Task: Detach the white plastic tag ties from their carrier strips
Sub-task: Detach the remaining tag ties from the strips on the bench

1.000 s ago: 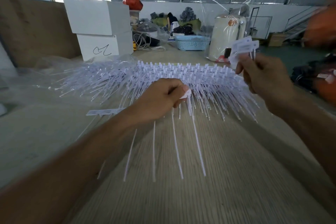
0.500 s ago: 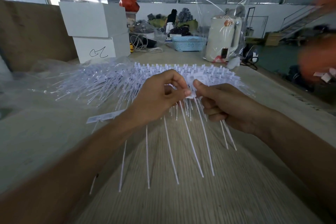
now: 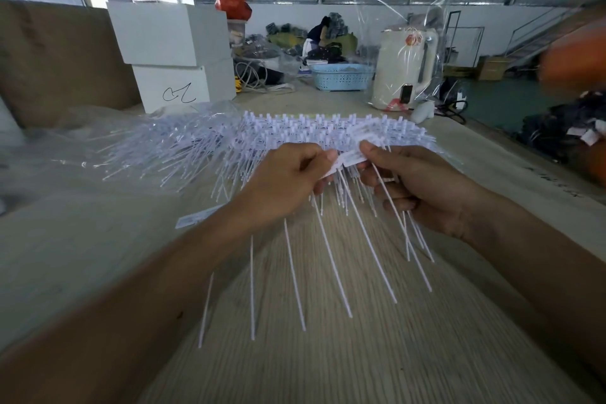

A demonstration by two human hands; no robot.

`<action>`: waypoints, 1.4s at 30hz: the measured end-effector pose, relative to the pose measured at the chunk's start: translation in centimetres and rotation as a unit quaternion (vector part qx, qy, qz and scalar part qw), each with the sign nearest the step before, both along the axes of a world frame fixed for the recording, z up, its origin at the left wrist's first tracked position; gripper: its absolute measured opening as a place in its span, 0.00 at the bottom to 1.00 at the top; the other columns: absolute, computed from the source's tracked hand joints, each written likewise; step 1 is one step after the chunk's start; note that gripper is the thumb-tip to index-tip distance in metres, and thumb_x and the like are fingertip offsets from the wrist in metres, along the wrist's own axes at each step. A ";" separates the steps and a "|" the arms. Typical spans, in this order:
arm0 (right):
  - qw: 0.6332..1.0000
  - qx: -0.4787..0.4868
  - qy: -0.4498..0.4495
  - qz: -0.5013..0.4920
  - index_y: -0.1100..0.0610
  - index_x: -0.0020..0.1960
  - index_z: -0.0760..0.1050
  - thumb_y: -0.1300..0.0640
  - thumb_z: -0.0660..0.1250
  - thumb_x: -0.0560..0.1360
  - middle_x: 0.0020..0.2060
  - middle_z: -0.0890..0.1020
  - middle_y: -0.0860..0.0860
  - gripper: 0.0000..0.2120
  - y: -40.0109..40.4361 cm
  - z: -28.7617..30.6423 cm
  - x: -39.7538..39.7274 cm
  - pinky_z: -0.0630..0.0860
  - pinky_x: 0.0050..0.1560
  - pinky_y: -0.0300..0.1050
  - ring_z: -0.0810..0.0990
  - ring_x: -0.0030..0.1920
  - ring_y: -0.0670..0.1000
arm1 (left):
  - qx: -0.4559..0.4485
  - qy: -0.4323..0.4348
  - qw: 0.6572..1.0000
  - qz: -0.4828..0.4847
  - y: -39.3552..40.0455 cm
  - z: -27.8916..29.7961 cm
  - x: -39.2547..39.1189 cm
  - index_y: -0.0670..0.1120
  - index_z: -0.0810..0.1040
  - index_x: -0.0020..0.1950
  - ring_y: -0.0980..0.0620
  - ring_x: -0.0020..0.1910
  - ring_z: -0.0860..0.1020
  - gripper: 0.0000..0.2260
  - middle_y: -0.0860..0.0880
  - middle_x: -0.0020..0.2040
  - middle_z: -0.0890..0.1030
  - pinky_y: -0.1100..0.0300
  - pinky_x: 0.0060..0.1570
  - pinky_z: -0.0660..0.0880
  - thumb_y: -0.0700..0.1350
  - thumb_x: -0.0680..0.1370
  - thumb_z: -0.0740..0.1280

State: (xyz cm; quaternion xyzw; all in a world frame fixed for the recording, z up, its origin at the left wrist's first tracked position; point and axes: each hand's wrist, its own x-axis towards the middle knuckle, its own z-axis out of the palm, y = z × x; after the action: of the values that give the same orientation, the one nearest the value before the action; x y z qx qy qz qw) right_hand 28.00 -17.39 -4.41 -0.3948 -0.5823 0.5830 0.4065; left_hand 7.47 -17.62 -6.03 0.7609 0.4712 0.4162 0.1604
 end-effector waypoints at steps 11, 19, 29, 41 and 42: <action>0.998 -0.042 -0.012 0.034 0.56 0.40 0.77 0.48 0.72 0.72 0.27 0.69 0.47 0.11 -0.3 0.2 -0.2 0.56 0.21 0.35 0.59 0.23 0.43 | 0.055 0.016 0.998 -0.013 -0.4 0.5 0.3 0.42 0.76 0.39 0.51 0.30 0.73 0.16 0.42 0.32 0.77 0.54 0.37 0.69 0.48 0.84 0.62; 0.996 0.075 -0.028 -0.036 0.56 0.45 0.86 0.49 0.71 0.75 0.23 0.66 0.47 0.11 -0.5 -0.3 -0.6 0.58 0.23 0.37 0.61 0.24 0.46 | 0.053 0.004 0.998 -0.015 -0.6 0.7 0.3 0.42 0.74 0.35 0.53 0.31 0.74 0.17 0.55 0.27 0.71 0.56 0.37 0.71 0.45 0.84 0.62; 0.936 0.311 -0.161 0.038 0.52 0.36 0.81 0.57 0.68 0.80 0.27 0.67 0.54 0.13 -1.3 0.8 0.4 0.60 0.29 0.34 0.62 0.27 0.45 | -0.121 -0.142 0.974 -0.126 -0.8 1.3 -0.2 0.28 0.76 0.38 0.60 0.22 0.64 0.16 0.53 0.23 0.68 0.72 0.26 0.63 0.37 0.81 0.65; 0.888 0.349 -0.282 -0.100 0.58 0.37 0.78 0.52 0.60 0.83 0.27 0.76 0.47 0.18 0.4 2.5 3.9 0.66 0.28 0.28 0.68 0.24 0.41 | -0.104 -0.006 0.987 -0.124 -0.6 0.4 -0.4 0.50 0.78 0.31 0.55 0.31 0.75 0.18 0.54 0.28 0.76 0.60 0.40 0.73 0.45 0.82 0.66; 0.895 0.336 -0.275 -0.103 0.60 0.37 0.78 0.52 0.59 0.83 0.28 0.77 0.48 0.20 0.4 2.4 3.8 0.67 0.30 0.28 0.69 0.25 0.40 | -0.097 -0.007 0.988 -0.123 -0.7 0.4 -0.3 0.49 0.79 0.33 0.53 0.32 0.75 0.17 0.52 0.30 0.77 0.57 0.40 0.72 0.45 0.82 0.65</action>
State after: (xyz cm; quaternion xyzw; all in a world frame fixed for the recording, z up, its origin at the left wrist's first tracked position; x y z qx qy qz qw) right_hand 31.76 -16.96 -1.97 -0.4365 -0.7883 0.1759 0.3965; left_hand 7.14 -18.28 -5.62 0.7908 0.4115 0.3510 0.2867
